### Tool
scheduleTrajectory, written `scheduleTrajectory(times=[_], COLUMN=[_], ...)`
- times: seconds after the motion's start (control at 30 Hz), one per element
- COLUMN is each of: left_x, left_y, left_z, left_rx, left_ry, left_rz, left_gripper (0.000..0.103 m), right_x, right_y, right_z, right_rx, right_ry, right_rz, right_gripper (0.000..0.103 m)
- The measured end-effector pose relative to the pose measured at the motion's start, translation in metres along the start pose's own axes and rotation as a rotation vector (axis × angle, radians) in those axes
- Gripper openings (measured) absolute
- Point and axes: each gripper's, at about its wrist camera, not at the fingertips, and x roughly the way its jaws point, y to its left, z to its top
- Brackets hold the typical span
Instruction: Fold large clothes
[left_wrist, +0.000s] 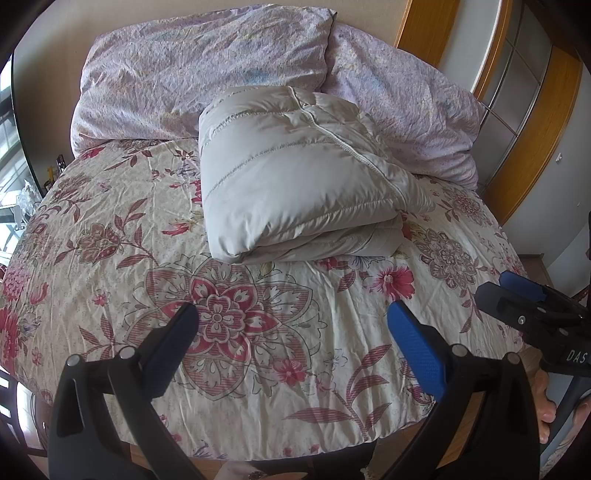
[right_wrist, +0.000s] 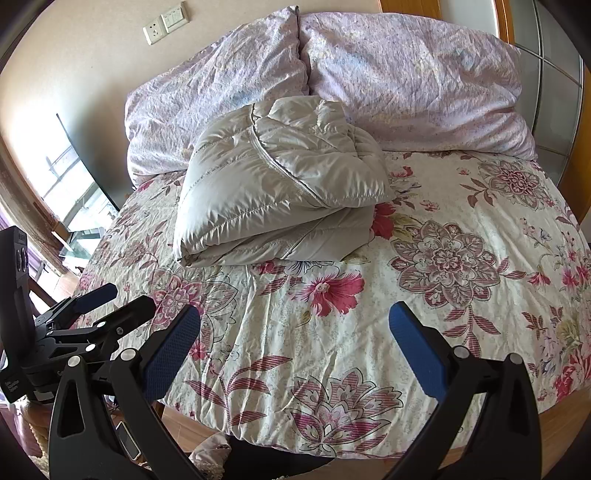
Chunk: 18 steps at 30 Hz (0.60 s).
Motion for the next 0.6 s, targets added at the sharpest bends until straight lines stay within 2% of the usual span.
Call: scheduleTrajectory(times=[0.6], left_x=[0.0029], left_y=[0.0005], left_z=[0.0001], left_rx=[-0.001], left_ry=[-0.013], left_rz=[0.012], left_gripper=[0.101], right_x=[0.0051], right_y=[0.0001], right_z=[-0.0003], right_rx=[0.009], right_ry=[0.003], right_rz=[0.008], right_gripper=[0.102])
